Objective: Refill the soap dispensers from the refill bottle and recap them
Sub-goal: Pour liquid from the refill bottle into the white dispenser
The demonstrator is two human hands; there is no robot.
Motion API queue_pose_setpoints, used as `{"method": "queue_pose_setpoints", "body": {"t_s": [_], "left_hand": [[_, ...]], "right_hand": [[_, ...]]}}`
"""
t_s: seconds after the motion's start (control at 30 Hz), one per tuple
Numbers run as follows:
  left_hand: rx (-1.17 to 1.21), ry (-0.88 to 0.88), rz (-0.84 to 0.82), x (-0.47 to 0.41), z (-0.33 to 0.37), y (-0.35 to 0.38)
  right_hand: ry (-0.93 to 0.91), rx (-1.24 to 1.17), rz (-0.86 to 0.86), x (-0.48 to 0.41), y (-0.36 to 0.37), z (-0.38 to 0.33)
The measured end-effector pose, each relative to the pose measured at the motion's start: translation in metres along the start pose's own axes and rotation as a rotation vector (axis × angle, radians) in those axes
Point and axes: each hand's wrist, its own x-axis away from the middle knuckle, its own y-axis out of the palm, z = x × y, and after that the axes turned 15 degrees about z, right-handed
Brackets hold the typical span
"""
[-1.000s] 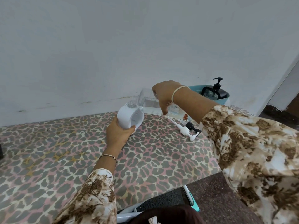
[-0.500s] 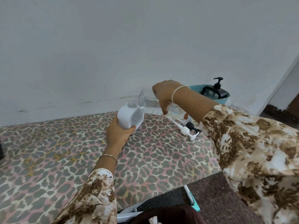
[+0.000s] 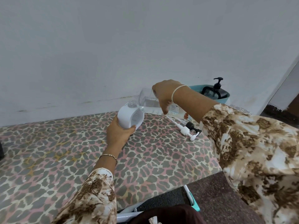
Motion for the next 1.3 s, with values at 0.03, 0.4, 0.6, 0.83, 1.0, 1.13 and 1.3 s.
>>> {"method": "queue_pose_setpoints", "body": {"t_s": [0.03, 0.4, 0.6, 0.83, 1.0, 1.13, 1.3], "left_hand": [[-0.002, -0.004, -0.003, -0.0002, 0.0001, 0.0000], [-0.039, -0.038, -0.018, -0.0010, 0.0003, 0.0003], [-0.043, -0.041, -0.017, -0.0009, 0.0009, 0.0000], [-0.043, -0.043, -0.016, -0.0008, 0.0011, 0.0000], [-0.034, -0.042, -0.020, -0.0003, 0.0011, -0.0006], [-0.036, -0.036, -0.024, 0.0000, 0.0008, -0.0008], [-0.035, -0.025, -0.022, 0.0003, 0.0015, -0.0013]], "right_hand": [[0.001, 0.001, -0.003, -0.0002, 0.0000, -0.0001], [0.001, 0.019, -0.015, -0.0016, -0.0007, -0.0011], [0.002, 0.024, -0.017, -0.0020, -0.0013, -0.0027], [-0.005, 0.018, -0.007, -0.0005, -0.0020, -0.0027], [-0.002, 0.007, 0.001, 0.0004, -0.0019, -0.0025], [-0.001, 0.008, -0.002, 0.0003, -0.0020, -0.0026], [-0.003, 0.009, -0.003, 0.0004, -0.0018, -0.0025]]}}
